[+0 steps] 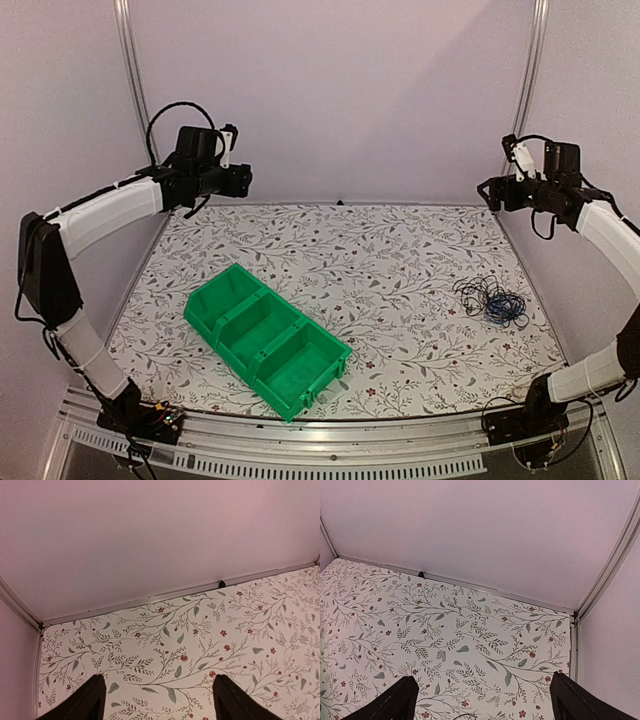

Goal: Untangle the cables

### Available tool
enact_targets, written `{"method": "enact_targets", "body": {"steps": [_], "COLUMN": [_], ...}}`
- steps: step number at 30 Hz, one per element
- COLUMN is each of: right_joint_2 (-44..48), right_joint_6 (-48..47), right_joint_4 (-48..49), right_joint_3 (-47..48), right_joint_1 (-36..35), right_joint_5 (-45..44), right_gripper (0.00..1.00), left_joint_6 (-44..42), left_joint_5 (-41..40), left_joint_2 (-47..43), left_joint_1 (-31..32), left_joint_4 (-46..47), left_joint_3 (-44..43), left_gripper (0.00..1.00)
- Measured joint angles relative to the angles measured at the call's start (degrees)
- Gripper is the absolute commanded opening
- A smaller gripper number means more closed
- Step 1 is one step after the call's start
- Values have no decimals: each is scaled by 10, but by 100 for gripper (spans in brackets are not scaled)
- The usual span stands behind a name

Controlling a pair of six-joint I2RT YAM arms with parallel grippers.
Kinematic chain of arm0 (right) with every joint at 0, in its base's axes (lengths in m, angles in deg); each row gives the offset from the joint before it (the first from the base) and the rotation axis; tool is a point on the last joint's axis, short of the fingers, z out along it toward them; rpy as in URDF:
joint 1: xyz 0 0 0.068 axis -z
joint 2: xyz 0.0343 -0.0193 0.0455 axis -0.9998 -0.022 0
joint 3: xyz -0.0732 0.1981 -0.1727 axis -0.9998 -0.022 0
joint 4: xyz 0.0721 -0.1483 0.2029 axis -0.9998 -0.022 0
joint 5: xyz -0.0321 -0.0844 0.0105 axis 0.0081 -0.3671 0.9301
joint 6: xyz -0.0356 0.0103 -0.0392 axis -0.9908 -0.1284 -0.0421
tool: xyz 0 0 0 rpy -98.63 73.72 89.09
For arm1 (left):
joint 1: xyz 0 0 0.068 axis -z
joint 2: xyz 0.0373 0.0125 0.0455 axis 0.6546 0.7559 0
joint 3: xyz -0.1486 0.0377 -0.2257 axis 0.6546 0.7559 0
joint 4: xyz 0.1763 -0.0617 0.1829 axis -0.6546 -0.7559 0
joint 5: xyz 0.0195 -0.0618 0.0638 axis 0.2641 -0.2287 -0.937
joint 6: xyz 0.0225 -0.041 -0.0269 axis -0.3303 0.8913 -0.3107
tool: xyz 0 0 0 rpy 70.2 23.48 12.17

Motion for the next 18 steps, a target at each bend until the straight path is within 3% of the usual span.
{"method": "enact_targets", "body": {"steps": [5,9,14,18], "right_joint_2": [-4,-4,-4,-5], "right_joint_6": [-27,-67,-105,-121], "right_joint_4": [1,-10,-24,-36], "right_joint_3": [-19,-31,-46,-57], "right_joint_1": [3,4,6,6], "right_joint_5": [12,49,109,149], "right_gripper": [98,96,92,90], "left_joint_6": [-37,-70,-91,-103], "left_joint_5": [56,103,157,199], "left_joint_2": [-21,-39,-51,-54], "left_joint_1": [25,93,196,258], "left_joint_4": [-12,-58,-124,-180], "left_joint_3": [8,12,35,63], "left_gripper": [69,62,34,20]}}
